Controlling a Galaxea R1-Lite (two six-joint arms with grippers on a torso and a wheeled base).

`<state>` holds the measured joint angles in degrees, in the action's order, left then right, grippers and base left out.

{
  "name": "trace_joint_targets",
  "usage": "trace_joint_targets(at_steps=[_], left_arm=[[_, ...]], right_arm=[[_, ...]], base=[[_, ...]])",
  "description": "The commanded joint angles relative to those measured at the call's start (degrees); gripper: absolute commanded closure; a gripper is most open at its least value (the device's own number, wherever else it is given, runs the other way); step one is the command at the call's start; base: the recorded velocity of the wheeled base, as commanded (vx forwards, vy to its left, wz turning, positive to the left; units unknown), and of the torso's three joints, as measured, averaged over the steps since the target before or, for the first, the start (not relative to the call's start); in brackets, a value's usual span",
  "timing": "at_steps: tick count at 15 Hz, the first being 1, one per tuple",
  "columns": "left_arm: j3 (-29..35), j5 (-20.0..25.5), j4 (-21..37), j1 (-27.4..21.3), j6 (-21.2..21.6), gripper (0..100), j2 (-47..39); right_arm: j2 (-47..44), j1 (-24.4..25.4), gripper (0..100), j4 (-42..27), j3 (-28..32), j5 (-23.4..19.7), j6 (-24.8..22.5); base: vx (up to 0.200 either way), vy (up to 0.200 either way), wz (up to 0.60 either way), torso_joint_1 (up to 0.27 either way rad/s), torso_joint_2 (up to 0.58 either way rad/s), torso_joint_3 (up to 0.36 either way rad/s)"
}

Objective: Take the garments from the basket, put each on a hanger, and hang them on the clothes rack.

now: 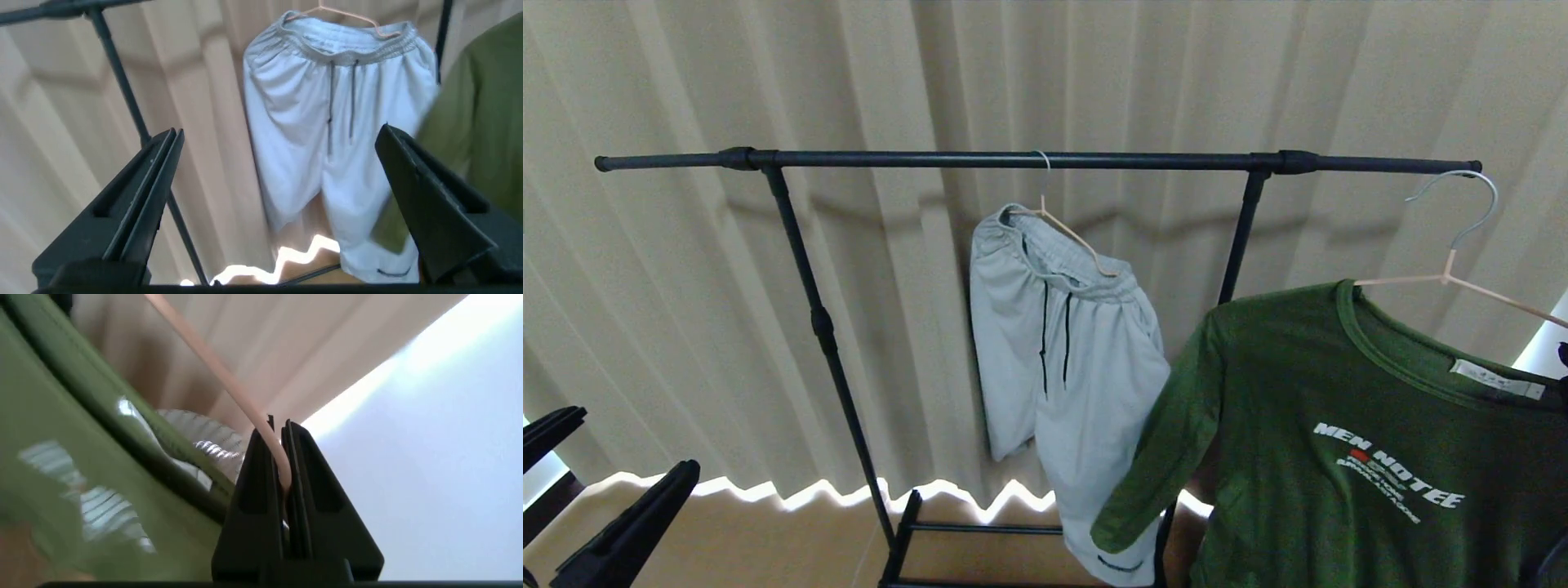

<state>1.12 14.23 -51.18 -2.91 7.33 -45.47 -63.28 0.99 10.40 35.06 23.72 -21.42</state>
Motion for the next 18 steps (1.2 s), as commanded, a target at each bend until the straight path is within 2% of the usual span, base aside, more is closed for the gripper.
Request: trace_joint_targets(at_steps=[1,5,8,10,13,15,18], left_arm=[[0.0,0.0,0.0,0.0,0.0,0,-1.5],[0.0,0.0,0.1,0.0,0.1,0,-2.4],[0.1,0.0,0.4,0.0,0.1,0,-4.0],[0.0,0.0,0.4,0.0,0.1,0,-3.9],[-0.1,-0.1,0.4,0.1,0.1,0,-3.8],[-0.4,-0.1,0.4,0.1,0.1,0,-3.5],[-1.1,-0.1,0.4,0.0,0.1,0,-0.3]], right_arm=[[0.7,-0.6,100,0.1,0.1,-0.1,0.0],[-1.3,0.8,100,0.9,0.9,-0.5,0.1],[-4.7,7.5,100,0.5,3.5,-0.3,5.1],[-6.9,9.5,100,0.6,5.3,-0.1,6.0],[-9.2,10.1,100,0.8,6.8,-0.1,6.0],[-10.5,12.6,100,0.6,8.3,-0.1,6.3],[-14.8,13.2,100,0.8,11.0,-0.1,6.7]], base=[[0.0,0.0,0.0,0.0,0.0,0.0],[0.0,0.0,0.0,0.0,0.0,0.0],[0.2,0.0,0.0,0.001,0.0,0.004],[0.2,0.0,0.0,0.007,0.0,0.002],[0.2,0.0,0.0,0.012,0.0,0.001],[0.2,0.0,0.0,0.005,0.0,0.002],[0.0,0.0,0.0,0.0,0.0,0.0]])
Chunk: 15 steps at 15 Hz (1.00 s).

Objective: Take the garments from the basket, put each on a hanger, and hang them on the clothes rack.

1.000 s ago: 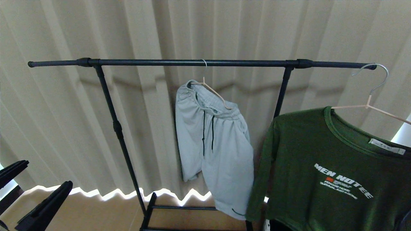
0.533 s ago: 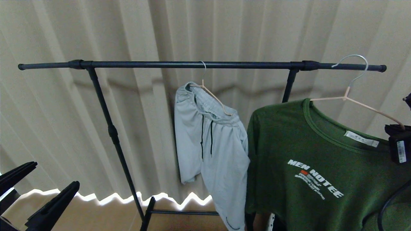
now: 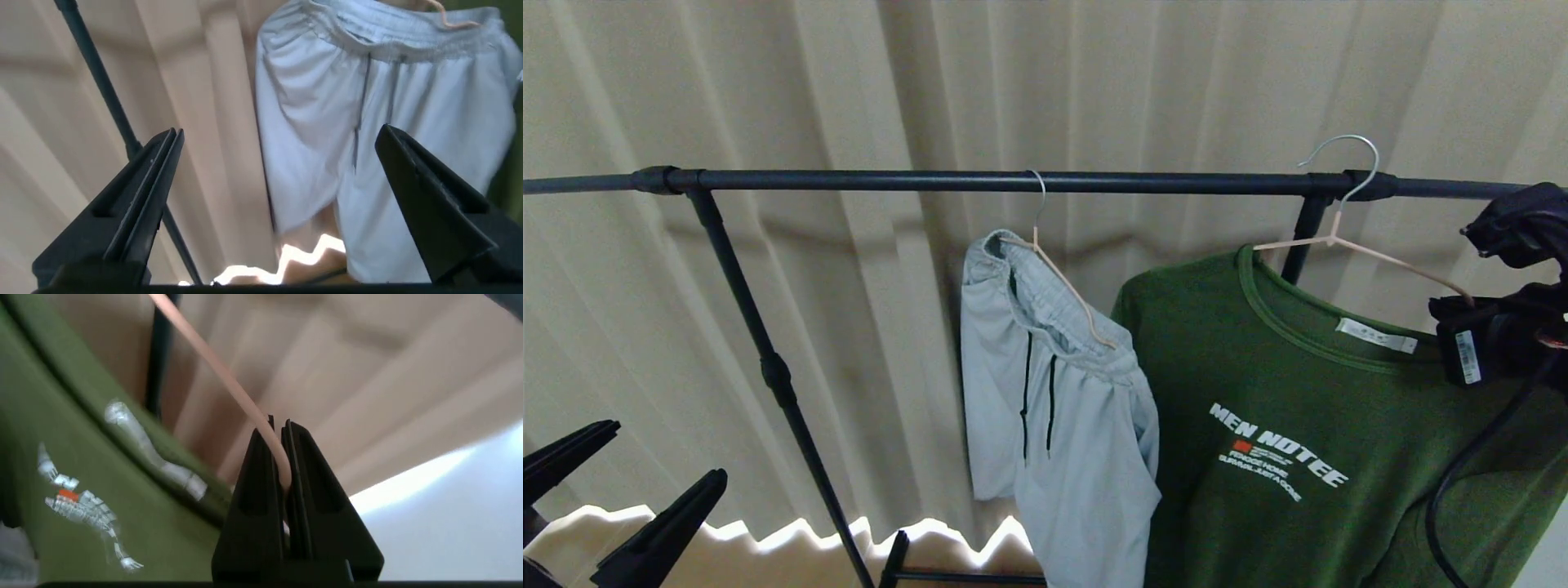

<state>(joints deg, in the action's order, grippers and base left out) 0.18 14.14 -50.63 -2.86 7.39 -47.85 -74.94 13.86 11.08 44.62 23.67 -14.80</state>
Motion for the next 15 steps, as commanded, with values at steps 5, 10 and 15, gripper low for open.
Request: trace_joint_targets(at_steps=[5,10,15], left_arm=[[-0.2,-0.1,13.5,0.1,0.3,0,18.2],[-0.2,-0.5,24.5,0.4,-1.5,0,25.2],[-0.2,-1.6,40.7,0.5,-2.5,0,40.3]], right_arm=[[-10.3,1.3,100,0.2,6.4,0.8,1.9],[-13.6,1.3,100,0.3,7.4,1.4,2.4],[-14.4,2.2,100,0.2,7.6,1.4,2.5]], base=[[0.0,0.0,0.0,0.0,0.0,0.0],[0.0,0.0,0.0,0.0,0.0,0.0],[0.0,0.0,0.0,0.0,0.0,0.0]])
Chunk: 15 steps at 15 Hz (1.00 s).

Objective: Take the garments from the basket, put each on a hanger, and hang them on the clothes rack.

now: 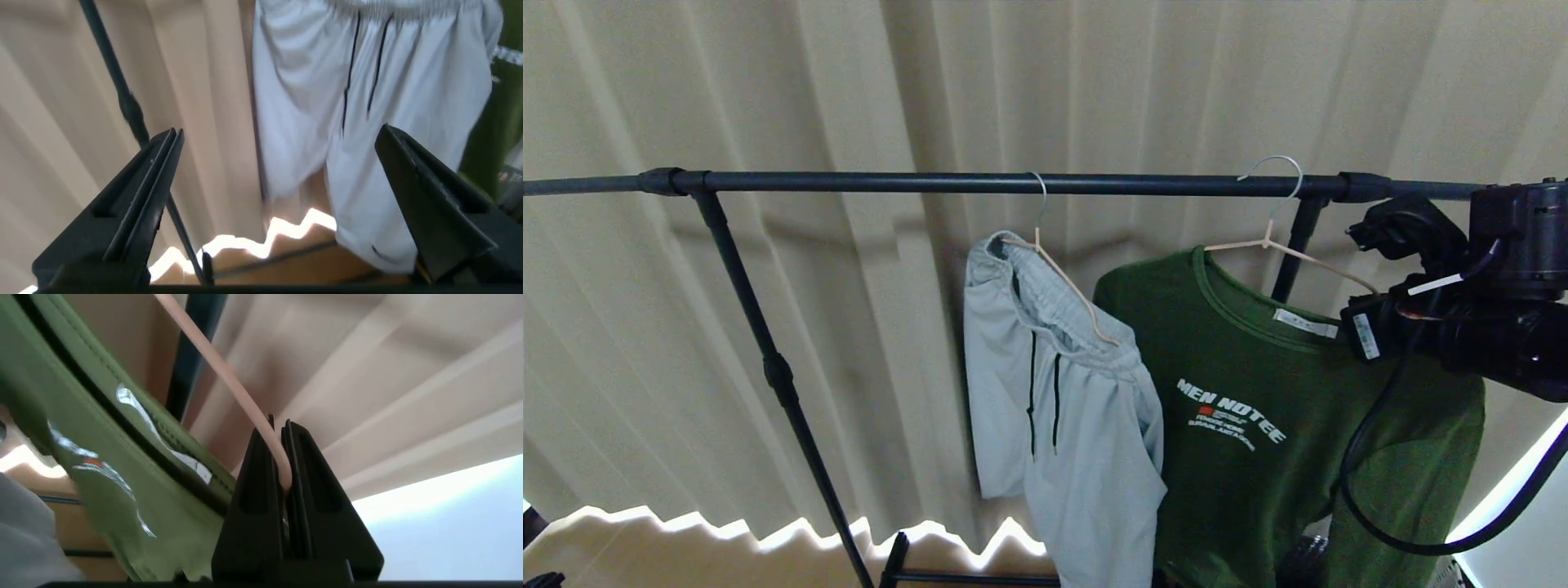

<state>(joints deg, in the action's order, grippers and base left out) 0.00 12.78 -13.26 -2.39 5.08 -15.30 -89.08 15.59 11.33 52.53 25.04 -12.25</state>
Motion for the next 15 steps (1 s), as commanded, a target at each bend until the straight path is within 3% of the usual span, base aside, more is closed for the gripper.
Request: trace_joint_targets(at_steps=[1,2,5,8,10,15], left_arm=[[0.0,-0.2,4.9,0.0,-0.2,0,9.1],[0.0,-0.2,8.3,0.2,0.1,0,11.6],[1.1,-0.2,9.0,1.0,0.1,0,12.7],[1.1,-0.2,10.7,1.8,0.2,0,14.8],[1.1,-0.1,11.0,1.8,0.2,0,14.9],[0.5,-0.1,11.0,1.8,0.3,0,14.9]], right_arm=[[-0.2,1.3,100,-0.1,-0.3,0.0,-0.1],[-0.8,1.9,100,0.0,0.2,0.7,-0.1],[-2.7,2.0,100,0.1,1.6,2.3,-0.1],[-0.3,3.9,100,0.0,2.1,2.6,4.3],[0.1,4.0,100,-0.1,3.9,2.7,4.3],[-7.2,3.7,100,-0.2,8.1,6.4,4.2]], base=[[0.0,0.0,0.0,0.0,0.0,0.0],[0.0,0.0,0.0,0.0,0.0,0.0],[0.0,0.0,0.0,0.0,0.0,0.0],[0.0,0.0,0.0,0.0,0.0,0.0],[0.0,0.0,0.0,0.0,0.0,0.0],[0.0,0.0,0.0,0.0,0.0,0.0]])
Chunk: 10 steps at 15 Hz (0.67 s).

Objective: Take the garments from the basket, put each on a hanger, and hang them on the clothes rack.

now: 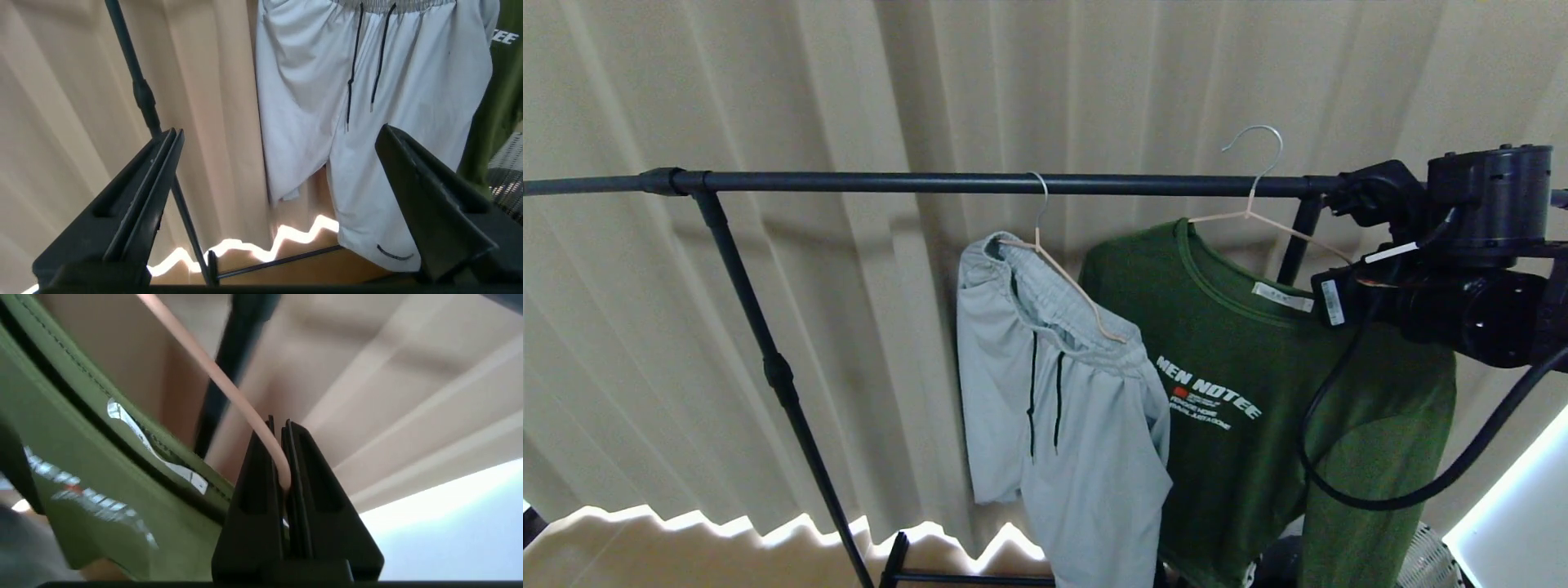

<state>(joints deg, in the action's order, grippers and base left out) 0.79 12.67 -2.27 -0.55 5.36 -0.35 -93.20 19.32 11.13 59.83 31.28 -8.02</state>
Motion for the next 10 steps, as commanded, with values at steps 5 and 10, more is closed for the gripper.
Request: trace_joint_targets(at_steps=[5,10], left_arm=[[-0.8,0.1,-0.3,0.0,2.2,0,0.0],[-0.8,0.2,-0.2,-0.1,2.6,0,0.0]], right_arm=[[-4.1,3.5,100,0.1,-2.4,0.4,0.1],[-4.1,6.1,100,0.2,-3.3,-0.1,0.4]], base=[[0.0,0.0,0.0,0.0,0.0,0.0],[0.0,0.0,0.0,0.0,0.0,0.0]])
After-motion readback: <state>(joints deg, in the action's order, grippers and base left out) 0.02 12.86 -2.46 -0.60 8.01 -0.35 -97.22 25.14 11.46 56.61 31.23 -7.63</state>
